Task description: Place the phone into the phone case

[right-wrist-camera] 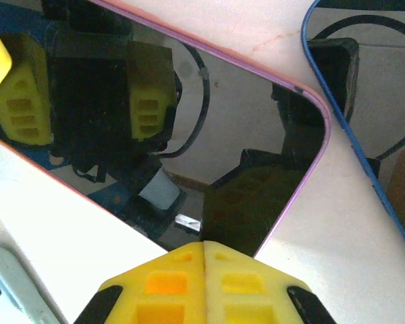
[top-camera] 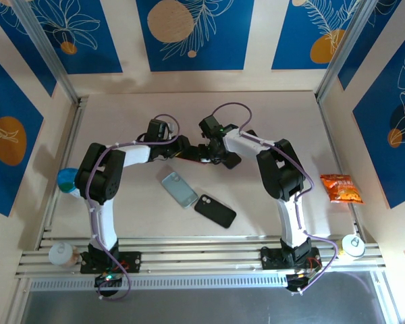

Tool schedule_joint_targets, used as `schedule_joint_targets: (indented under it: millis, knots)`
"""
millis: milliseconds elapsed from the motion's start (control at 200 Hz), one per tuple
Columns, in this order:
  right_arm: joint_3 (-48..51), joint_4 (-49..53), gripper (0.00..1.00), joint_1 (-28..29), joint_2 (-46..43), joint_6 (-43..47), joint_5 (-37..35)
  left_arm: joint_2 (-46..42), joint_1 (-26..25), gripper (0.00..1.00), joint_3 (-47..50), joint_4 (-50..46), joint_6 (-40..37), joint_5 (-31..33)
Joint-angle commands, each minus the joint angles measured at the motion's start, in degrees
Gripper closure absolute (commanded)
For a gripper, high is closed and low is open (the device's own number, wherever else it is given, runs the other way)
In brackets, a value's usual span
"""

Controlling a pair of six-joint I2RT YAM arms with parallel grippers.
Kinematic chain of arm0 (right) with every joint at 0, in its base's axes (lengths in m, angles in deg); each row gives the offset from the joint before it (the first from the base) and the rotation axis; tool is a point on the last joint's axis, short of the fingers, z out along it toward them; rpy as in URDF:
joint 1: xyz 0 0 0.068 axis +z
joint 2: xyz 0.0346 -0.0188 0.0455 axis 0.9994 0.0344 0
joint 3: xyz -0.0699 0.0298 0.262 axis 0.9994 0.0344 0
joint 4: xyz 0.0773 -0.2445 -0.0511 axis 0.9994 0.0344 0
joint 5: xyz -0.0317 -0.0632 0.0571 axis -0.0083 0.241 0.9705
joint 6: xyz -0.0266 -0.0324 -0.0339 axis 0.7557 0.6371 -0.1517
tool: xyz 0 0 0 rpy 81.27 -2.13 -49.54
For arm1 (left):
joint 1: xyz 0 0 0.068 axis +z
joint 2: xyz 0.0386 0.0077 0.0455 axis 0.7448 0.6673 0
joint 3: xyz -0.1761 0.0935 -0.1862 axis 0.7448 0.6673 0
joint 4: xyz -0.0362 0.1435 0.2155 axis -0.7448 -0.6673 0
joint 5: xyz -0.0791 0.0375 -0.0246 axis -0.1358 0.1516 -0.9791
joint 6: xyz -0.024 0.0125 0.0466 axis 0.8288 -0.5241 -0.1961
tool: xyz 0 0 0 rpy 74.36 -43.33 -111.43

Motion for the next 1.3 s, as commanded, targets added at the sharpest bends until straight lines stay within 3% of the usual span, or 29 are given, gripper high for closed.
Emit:
schedule_joint_targets:
  millis: [0, 220, 370, 1295]
  knots:
    - [6.50, 12.06, 1.00, 2.27, 5.27, -1.38, 7.32, 0.65, 2.34, 0.51, 1.74, -8.39, -2.09, 2.89]
    - [0.15, 10.20, 1.00, -1.86, -4.74, -2.53, 6.40, 0.91, 2.43, 0.51, 0.23, -10.54, -3.17, 3.28]
    - [-4.82, 10.34, 1.00, -3.48, -6.64, -0.35, 5.65, 0.93, 2.43, 0.51, -0.30, -11.39, -3.55, 3.74]
    - [-4.98, 7.20, 1.00, 0.15, 2.47, 1.06, 2.48, 1.52, 2.43, 0.51, -1.27, -11.92, -3.37, 3.71]
